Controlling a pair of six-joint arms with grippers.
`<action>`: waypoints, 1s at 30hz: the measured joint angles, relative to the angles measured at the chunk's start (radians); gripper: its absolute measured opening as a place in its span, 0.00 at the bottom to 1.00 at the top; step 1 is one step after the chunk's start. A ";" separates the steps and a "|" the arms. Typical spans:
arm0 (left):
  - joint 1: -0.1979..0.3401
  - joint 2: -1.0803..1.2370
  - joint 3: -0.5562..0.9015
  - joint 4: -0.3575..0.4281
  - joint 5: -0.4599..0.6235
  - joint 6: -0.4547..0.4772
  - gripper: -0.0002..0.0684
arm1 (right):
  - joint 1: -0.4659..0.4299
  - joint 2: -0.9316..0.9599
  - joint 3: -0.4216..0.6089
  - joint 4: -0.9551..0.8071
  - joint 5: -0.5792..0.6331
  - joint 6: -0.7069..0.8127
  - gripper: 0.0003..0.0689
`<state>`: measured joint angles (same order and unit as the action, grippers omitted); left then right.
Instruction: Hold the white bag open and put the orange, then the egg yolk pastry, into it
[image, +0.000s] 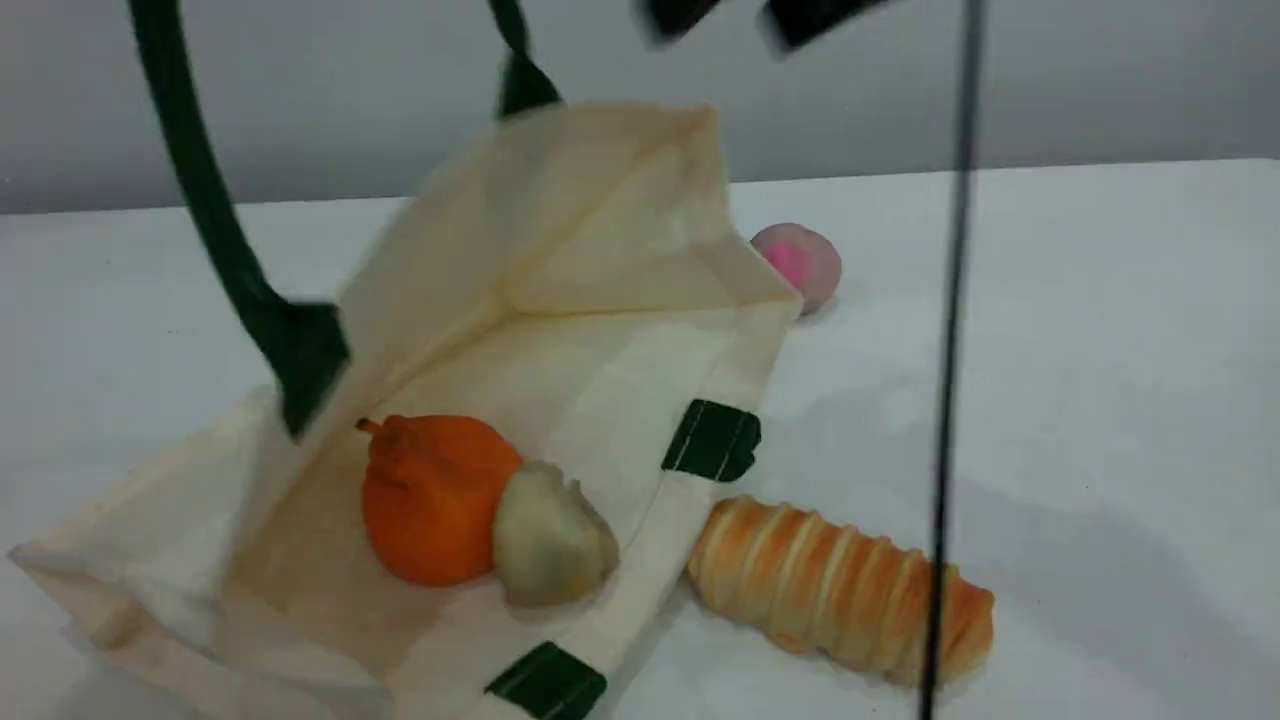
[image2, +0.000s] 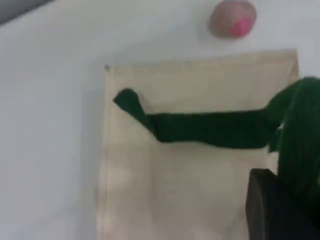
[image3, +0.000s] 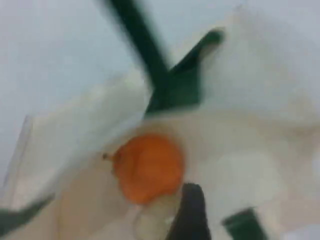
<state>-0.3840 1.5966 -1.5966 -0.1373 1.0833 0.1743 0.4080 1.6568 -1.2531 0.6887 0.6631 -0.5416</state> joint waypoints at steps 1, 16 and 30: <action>0.000 0.011 0.011 0.000 0.000 0.004 0.13 | -0.027 -0.019 0.000 -0.007 0.013 0.001 0.79; 0.000 0.160 0.093 0.053 0.042 0.107 0.70 | -0.164 -0.112 0.000 -0.039 0.234 0.000 0.71; 0.000 -0.109 0.101 0.043 0.104 0.102 0.74 | -0.164 -0.309 0.000 -0.258 0.545 0.204 0.69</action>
<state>-0.3840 1.4874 -1.4960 -0.0938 1.1877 0.2768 0.2441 1.3476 -1.2531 0.4311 1.2084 -0.3380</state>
